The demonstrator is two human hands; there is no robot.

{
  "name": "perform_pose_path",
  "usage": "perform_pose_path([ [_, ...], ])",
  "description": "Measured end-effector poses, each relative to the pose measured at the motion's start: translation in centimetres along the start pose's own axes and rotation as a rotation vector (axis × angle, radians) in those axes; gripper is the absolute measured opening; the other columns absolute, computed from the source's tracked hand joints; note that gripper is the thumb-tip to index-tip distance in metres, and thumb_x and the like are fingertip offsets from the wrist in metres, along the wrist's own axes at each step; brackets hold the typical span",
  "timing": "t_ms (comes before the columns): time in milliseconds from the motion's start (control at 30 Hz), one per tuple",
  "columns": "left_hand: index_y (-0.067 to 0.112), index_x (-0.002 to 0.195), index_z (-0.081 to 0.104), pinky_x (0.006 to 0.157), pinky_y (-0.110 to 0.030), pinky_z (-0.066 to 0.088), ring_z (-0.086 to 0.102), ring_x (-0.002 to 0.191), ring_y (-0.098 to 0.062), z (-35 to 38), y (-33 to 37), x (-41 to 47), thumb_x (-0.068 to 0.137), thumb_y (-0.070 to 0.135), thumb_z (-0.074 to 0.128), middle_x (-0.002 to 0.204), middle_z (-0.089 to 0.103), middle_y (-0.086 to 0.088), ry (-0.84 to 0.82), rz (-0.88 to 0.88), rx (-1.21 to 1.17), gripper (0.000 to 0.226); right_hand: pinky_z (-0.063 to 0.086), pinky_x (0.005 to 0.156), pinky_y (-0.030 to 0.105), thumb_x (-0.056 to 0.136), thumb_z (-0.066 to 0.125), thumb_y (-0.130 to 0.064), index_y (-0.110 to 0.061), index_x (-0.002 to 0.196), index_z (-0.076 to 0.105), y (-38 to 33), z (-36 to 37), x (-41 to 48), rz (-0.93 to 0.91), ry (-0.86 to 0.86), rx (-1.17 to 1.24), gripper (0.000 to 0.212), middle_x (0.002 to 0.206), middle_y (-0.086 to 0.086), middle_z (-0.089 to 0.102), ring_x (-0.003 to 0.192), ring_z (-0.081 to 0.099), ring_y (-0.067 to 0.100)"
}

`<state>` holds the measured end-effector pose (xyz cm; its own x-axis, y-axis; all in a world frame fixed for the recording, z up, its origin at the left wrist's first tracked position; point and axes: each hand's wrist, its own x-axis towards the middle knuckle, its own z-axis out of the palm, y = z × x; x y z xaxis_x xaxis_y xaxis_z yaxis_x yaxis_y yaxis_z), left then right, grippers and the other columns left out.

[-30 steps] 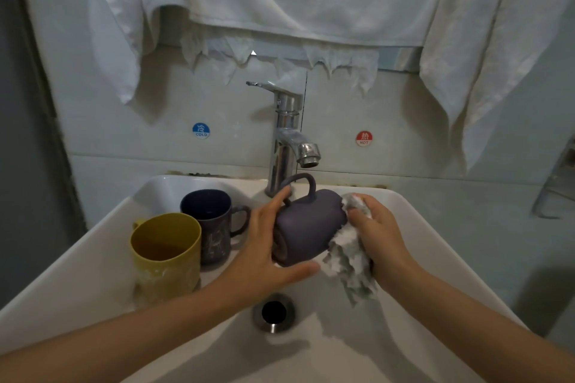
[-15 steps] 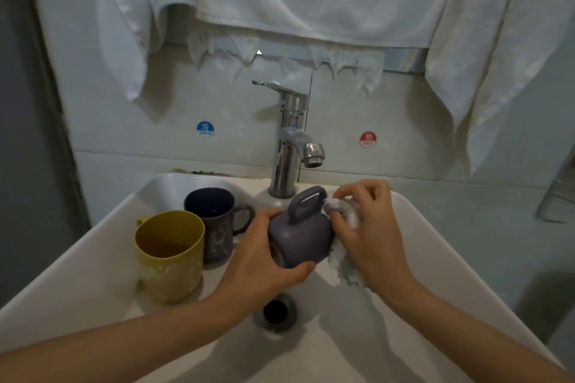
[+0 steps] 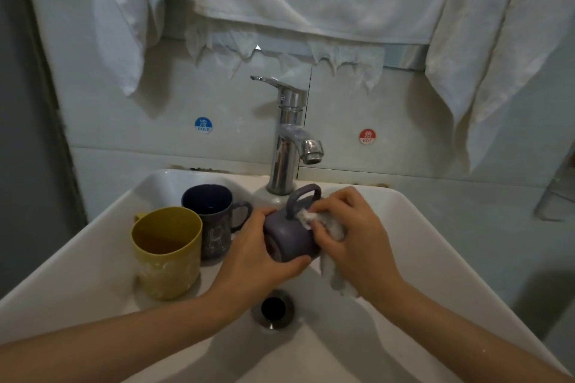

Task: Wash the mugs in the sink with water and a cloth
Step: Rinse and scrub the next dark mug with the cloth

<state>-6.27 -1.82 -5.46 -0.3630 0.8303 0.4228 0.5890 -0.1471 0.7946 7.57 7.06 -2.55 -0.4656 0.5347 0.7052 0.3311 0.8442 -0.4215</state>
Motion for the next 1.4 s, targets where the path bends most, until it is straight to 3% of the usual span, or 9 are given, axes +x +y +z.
perform_pose_path([
  [133, 0.034, 0.12, 0.033, 0.076, -0.006, 0.043, 0.049, 0.101, 0.003, 0.1, 0.0, 0.0, 0.064, 0.037, 0.081, 0.11, 0.045, 0.021, -0.018, 0.005, 0.022, 0.074, 0.035, 0.075, 0.003, 0.081, 0.069, -0.012, -0.023, 0.089, 0.061, 1.6, -0.8, 0.7, 0.041, 0.047, 0.023, 0.016, 0.093, -0.006, 0.051, 0.086, 0.049, 0.001],
  [300, 0.035, 0.118, 0.036, 0.08, -0.013, 0.048, 0.053, 0.1, 0.002, -0.2, -0.1, 0.2, 0.062, 0.037, 0.082, 0.105, 0.046, 0.029, -0.022, -0.017, -0.013, 0.072, 0.035, 0.078, 0.003, 0.087, 0.058, -0.026, -0.018, 0.095, 0.057, -0.2, -1.2, 1.0, -0.097, 0.297, 0.141, 0.012, 0.098, 0.002, 0.053, 0.087, 0.046, -0.004],
  [500, 0.035, 0.116, 0.048, 0.077, -0.016, 0.053, 0.059, 0.097, 0.003, 0.5, 0.4, -0.5, 0.054, 0.052, 0.079, 0.104, 0.061, 0.018, -0.089, 0.092, -0.028, 0.072, 0.039, 0.096, 0.031, 0.094, 0.045, -0.032, -0.019, 0.114, 0.064, -0.6, -0.3, 0.5, -0.563, -0.09, -0.271, 0.031, 0.119, 0.004, 0.059, 0.114, 0.049, 0.021],
  [767, 0.046, 0.108, 0.038, 0.081, -0.017, 0.052, 0.054, 0.099, 0.006, -0.2, 0.5, -0.2, 0.054, 0.055, 0.077, 0.106, 0.052, 0.026, -0.128, 0.14, 0.076, 0.067, 0.044, 0.067, 0.03, 0.09, 0.041, -0.044, -0.02, 0.104, 0.054, 0.2, -1.4, 1.5, -0.366, -0.077, -0.292, 0.031, 0.09, 0.004, 0.062, 0.077, 0.058, 0.02],
  [1033, 0.047, 0.111, 0.034, 0.079, -0.016, 0.053, 0.053, 0.103, 0.003, -0.7, 0.3, 0.0, 0.062, 0.037, 0.083, 0.113, 0.041, 0.032, -0.085, 0.147, 0.022, 0.07, 0.035, 0.092, 0.026, 0.101, 0.029, -0.035, -0.006, 0.127, 0.05, 1.6, -2.4, 1.1, 0.4, -0.269, 0.393, 0.045, 0.127, 0.013, 0.055, 0.121, 0.048, 0.028],
  [1100, 0.047, 0.113, 0.033, 0.082, -0.016, 0.053, 0.052, 0.106, 0.002, -0.6, 0.0, -0.1, 0.062, 0.042, 0.083, 0.116, 0.04, 0.032, -0.104, 0.154, 0.028, 0.071, 0.032, 0.091, 0.021, 0.101, 0.03, -0.032, -0.011, 0.125, 0.052, 1.4, -2.3, 1.1, 0.449, -0.278, 0.459, 0.039, 0.126, 0.008, 0.054, 0.119, 0.049, 0.024],
  [1200, 0.046, 0.117, 0.032, 0.084, -0.011, 0.05, 0.049, 0.108, 0.008, -0.4, -0.4, -0.1, 0.061, 0.044, 0.083, 0.118, 0.039, 0.034, -0.107, 0.197, 0.08, 0.076, 0.039, 0.073, 0.005, 0.101, 0.032, -0.029, -0.027, 0.101, 0.054, 1.4, -1.9, 1.2, 0.477, -0.226, 0.512, 0.022, 0.1, -0.008, 0.057, 0.09, 0.054, 0.004],
  [1300, 0.048, 0.117, 0.029, 0.083, -0.008, 0.048, 0.047, 0.111, 0.008, -0.5, -0.5, 0.0, 0.06, 0.043, 0.083, 0.118, 0.036, 0.035, -0.162, 0.166, 0.082, 0.078, 0.04, 0.062, 0.002, 0.1, 0.035, -0.031, -0.029, 0.104, 0.05, 1.6, -1.2, 1.3, 0.453, -0.182, 0.481, 0.015, 0.091, -0.018, 0.053, 0.083, 0.052, -0.003],
  [1400, 0.047, 0.126, 0.026, 0.09, -0.025, 0.052, 0.05, 0.119, -0.008, -0.7, -0.1, 0.5, 0.048, 0.062, 0.076, 0.133, 0.039, 0.018, -0.269, 0.029, -0.076, 0.094, 0.042, 0.067, 0.001, 0.1, 0.037, -0.027, -0.026, 0.107, 0.053, 1.5, -1.2, 1.5, 0.383, -0.119, 0.448, 0.017, 0.094, -0.018, 0.056, 0.087, 0.055, -0.001],
])
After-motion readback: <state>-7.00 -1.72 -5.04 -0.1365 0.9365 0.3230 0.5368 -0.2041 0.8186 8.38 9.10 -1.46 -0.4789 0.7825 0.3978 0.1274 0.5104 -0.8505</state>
